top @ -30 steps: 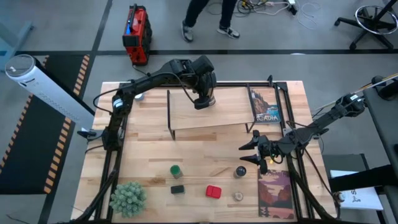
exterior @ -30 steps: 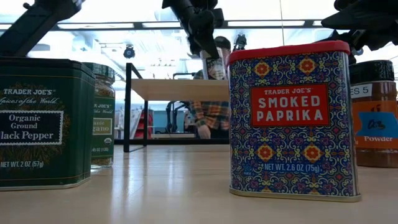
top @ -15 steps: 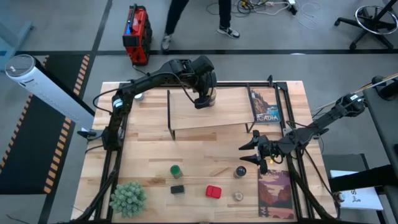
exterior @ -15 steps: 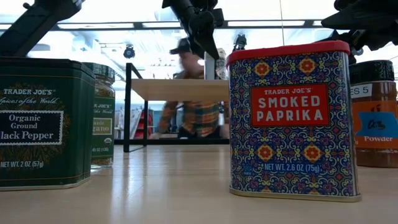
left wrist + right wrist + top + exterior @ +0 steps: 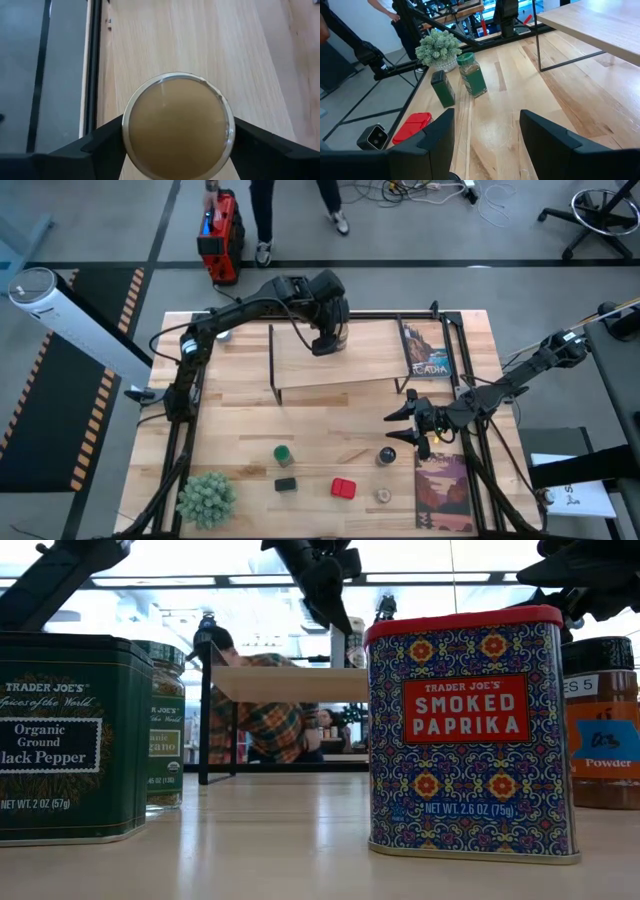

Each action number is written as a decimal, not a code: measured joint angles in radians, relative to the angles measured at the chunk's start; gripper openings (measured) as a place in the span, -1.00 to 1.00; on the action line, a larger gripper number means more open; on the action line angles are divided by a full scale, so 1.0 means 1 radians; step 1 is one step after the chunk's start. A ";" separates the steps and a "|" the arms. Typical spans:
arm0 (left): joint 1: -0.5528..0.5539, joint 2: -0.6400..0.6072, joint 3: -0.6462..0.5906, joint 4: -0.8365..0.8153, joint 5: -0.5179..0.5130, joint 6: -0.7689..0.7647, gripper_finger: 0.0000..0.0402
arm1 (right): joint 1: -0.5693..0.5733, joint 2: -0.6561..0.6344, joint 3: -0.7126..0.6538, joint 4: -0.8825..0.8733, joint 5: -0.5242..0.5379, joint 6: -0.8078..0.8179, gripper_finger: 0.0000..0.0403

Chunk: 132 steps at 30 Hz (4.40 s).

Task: Shelf spices
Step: Put the gold seasoning bottle on the shelf, then put the red seasoning can on the shelf

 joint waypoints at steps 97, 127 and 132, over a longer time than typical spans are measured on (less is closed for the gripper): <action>-0.038 -0.054 0.000 -0.053 -0.346 0.094 0.59 | 0.002 0.000 0.000 0.000 0.024 0.007 -0.01; -0.338 -0.123 0.000 -0.115 -0.254 -0.207 0.53 | 0.014 0.000 0.000 0.000 0.016 0.005 -0.01; -0.404 -0.123 0.000 -0.110 -0.187 -0.289 0.49 | 0.020 0.000 0.000 0.000 0.016 0.005 -0.01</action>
